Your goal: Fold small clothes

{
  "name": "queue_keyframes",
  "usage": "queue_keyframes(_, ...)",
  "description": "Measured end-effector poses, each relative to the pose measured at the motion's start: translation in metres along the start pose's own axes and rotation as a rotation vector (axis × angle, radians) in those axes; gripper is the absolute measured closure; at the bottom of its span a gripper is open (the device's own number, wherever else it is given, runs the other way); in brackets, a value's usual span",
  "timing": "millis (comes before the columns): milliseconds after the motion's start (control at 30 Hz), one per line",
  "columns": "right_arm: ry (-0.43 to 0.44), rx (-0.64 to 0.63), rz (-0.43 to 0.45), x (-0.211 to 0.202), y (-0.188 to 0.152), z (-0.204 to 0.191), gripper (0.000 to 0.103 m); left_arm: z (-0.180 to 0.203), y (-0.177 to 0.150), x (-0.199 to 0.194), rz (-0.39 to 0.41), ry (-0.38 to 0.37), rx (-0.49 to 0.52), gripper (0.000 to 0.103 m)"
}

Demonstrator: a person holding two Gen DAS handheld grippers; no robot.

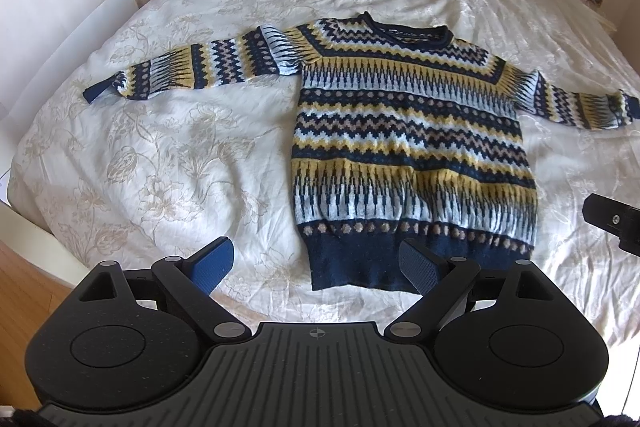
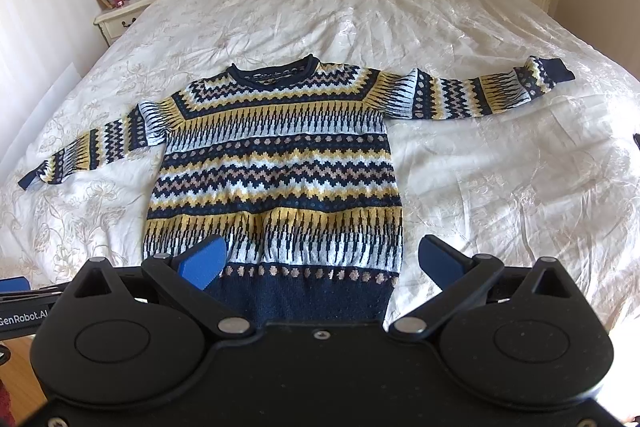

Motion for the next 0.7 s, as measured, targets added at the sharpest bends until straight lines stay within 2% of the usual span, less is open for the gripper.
queue_keyframes(367,-0.003,-0.001,-0.005,0.004,-0.002,-0.002,0.001,0.0,0.0,0.001,-0.003,0.001,0.0,0.013)
queue_keyframes(700,0.025,0.026,-0.04,0.022,0.0,0.004,0.001,0.01,0.013,0.022,-0.035,0.005,0.013,0.013)
Point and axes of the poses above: each gripper's, at about its wrist camera, not at the fingertips, and x roughly the way its jaws point, z to its right, y to its top, the point moved 1 cm from there along x, roughly the way its jaws point, and after that the axes turned 6 degrees about -y, right-handed, at the moved point
